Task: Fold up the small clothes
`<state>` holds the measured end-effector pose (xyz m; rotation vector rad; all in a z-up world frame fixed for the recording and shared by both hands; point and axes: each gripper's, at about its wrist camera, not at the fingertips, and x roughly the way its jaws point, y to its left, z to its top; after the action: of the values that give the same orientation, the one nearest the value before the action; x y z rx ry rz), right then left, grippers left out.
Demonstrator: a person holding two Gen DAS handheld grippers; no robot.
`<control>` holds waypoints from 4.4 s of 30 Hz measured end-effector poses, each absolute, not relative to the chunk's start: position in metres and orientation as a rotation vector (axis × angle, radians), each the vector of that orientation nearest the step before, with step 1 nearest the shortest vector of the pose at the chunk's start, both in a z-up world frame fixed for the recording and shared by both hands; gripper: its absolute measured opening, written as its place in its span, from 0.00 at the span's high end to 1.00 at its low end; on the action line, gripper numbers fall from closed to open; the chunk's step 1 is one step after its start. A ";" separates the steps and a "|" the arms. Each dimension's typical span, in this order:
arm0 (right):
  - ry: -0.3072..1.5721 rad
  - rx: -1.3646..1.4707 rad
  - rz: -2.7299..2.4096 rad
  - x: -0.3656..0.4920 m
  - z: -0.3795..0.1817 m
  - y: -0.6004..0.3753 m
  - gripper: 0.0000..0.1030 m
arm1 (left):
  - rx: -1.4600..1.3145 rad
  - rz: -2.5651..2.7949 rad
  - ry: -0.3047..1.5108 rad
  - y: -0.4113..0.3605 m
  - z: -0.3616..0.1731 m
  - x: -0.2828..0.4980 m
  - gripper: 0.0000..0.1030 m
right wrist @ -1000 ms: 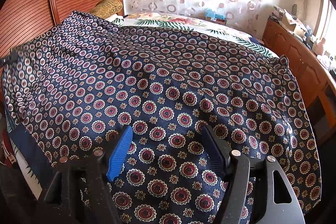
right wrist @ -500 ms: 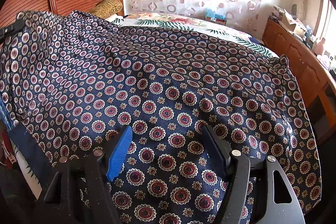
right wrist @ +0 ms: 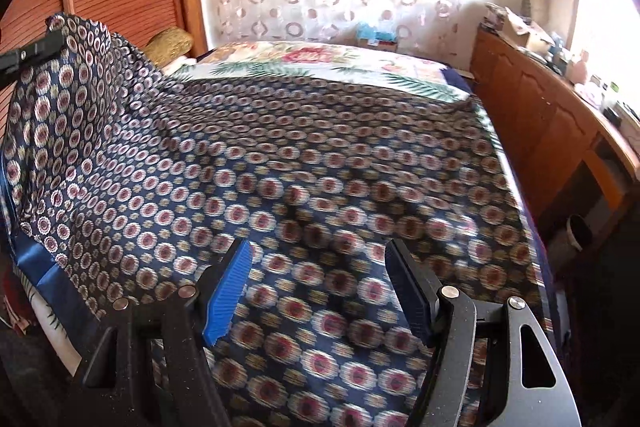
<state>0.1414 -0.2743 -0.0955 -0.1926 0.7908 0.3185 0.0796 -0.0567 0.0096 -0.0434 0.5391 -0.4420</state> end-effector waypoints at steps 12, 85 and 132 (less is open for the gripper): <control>0.793 -0.175 0.330 0.140 -0.094 -0.279 0.31 | -0.027 -0.473 0.613 -0.061 0.000 0.083 0.52; 0.760 -0.254 0.395 0.131 -0.110 -0.272 0.97 | 0.025 -0.344 0.692 -0.040 -0.043 0.090 0.23; 0.780 -0.277 0.296 0.242 -0.054 -0.240 0.60 | 0.047 -0.371 0.748 -0.088 -0.046 0.186 0.23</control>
<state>0.2424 -0.2400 -0.0545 -0.2774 0.7802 0.2963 0.1857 -0.0885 -0.0464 0.0466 0.7475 -0.3714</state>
